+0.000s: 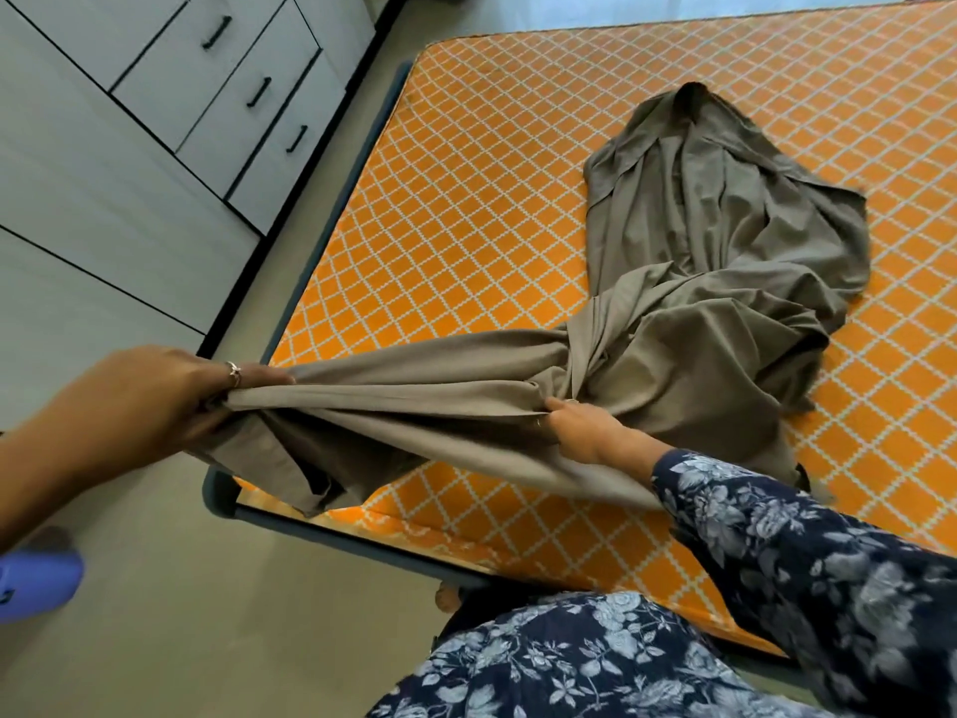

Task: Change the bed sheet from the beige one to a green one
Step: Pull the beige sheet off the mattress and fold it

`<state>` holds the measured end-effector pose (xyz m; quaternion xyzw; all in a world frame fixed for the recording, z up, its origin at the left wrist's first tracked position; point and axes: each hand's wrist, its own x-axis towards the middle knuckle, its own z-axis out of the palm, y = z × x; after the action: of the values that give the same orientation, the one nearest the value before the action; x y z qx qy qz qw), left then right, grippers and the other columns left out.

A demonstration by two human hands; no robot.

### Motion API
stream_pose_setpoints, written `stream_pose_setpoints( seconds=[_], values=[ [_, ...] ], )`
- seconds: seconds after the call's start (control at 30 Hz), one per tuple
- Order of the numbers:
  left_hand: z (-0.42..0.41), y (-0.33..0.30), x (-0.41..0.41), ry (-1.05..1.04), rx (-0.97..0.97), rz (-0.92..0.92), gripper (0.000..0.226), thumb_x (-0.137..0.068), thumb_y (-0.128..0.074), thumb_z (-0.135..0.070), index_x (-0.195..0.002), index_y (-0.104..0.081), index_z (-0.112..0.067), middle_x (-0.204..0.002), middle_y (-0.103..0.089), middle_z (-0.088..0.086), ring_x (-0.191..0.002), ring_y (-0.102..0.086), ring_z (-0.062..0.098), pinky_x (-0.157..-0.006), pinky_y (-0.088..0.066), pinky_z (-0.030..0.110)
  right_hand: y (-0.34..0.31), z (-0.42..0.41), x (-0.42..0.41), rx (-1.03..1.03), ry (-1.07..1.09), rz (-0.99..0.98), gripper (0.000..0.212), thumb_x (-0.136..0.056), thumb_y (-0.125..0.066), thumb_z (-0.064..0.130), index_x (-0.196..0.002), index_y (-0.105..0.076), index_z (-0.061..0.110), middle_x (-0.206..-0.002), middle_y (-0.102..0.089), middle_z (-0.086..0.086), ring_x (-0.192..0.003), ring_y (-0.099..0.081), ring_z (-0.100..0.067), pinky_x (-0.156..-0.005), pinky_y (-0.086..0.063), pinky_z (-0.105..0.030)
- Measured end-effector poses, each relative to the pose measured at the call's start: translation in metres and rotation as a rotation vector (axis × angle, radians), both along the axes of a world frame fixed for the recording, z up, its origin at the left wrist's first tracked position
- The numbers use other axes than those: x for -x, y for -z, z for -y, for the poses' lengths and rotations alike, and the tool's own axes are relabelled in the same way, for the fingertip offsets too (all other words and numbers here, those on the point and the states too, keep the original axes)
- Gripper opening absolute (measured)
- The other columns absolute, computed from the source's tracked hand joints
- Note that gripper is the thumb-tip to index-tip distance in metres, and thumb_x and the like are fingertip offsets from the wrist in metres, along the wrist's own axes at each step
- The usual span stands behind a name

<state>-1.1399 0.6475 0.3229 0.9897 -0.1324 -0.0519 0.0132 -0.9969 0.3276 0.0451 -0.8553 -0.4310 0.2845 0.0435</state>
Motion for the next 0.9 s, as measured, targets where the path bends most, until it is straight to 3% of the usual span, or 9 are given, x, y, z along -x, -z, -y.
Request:
stream_pose_setpoints(
  seconds=[0.13,0.3,0.5,0.63,0.8,0.9],
  values=[
    [0.001,-0.003,0.003,0.033,0.003,0.007,0.07,-0.074,-0.037,-0.036,-0.128,-0.016,-0.075,-0.065,-0.07,0.004,-0.05,-0.065,0.03,-0.042,-0.051,0.034,0.01,-0.006,-0.004,-0.001,-0.008,-0.145,0.047,-0.093,-0.047,0.014,-0.138,-0.049,0.027,-0.128,-0.043,-0.009,-0.115,-0.05,-0.032,-0.098,-0.043,-0.041],
    [-0.001,-0.004,0.006,0.053,-0.002,-0.003,0.07,-0.074,-0.036,-0.036,-0.129,-0.015,-0.075,-0.064,-0.069,0.004,-0.048,-0.063,0.03,-0.041,-0.049,0.032,0.008,-0.004,-0.008,-0.026,-0.058,-0.165,0.032,-0.093,-0.051,0.021,-0.123,-0.061,0.02,-0.122,-0.046,-0.011,-0.107,-0.055,-0.034,-0.094,-0.045,-0.039],
    [0.001,-0.005,0.005,0.045,0.004,0.027,0.069,-0.075,-0.037,-0.036,-0.127,-0.015,-0.076,-0.062,-0.067,0.004,-0.046,-0.061,0.03,-0.041,-0.044,0.027,-0.001,0.018,-0.011,-0.05,-0.135,-0.03,0.028,-0.088,-0.05,0.014,-0.114,-0.061,0.011,-0.119,-0.048,-0.01,-0.104,-0.053,-0.032,-0.082,-0.049,-0.04],
    [0.004,-0.009,0.002,0.082,0.008,0.06,0.069,-0.075,-0.037,-0.035,-0.127,-0.014,-0.076,-0.058,-0.065,0.006,-0.043,-0.059,0.03,-0.043,-0.038,0.024,-0.005,0.027,-0.002,-0.084,-0.215,0.059,0.028,-0.083,-0.048,0.011,-0.107,-0.062,0.008,-0.115,-0.05,-0.008,-0.098,-0.054,-0.033,-0.082,-0.048,-0.043],
    [0.006,-0.012,0.005,0.074,-0.004,0.072,0.067,-0.076,-0.036,-0.036,-0.126,-0.017,-0.075,-0.058,-0.064,0.005,-0.044,-0.057,0.03,-0.041,-0.037,0.023,-0.011,0.035,0.006,-0.129,-0.215,0.087,0.029,-0.081,-0.053,0.026,-0.1,-0.062,0.005,-0.117,-0.051,-0.008,-0.097,-0.055,-0.032,-0.083,-0.046,-0.04],
    [0.008,-0.014,0.005,0.057,-0.012,0.073,0.064,-0.076,-0.035,-0.036,-0.126,-0.023,-0.074,-0.058,-0.064,0.003,-0.044,-0.057,0.029,-0.039,-0.037,0.024,-0.011,0.038,0.005,-0.119,-0.228,0.118,0.031,-0.091,-0.052,0.03,-0.106,-0.062,0.005,-0.12,-0.052,-0.01,-0.101,-0.055,-0.033,-0.086,-0.044,-0.041]
  ],
)
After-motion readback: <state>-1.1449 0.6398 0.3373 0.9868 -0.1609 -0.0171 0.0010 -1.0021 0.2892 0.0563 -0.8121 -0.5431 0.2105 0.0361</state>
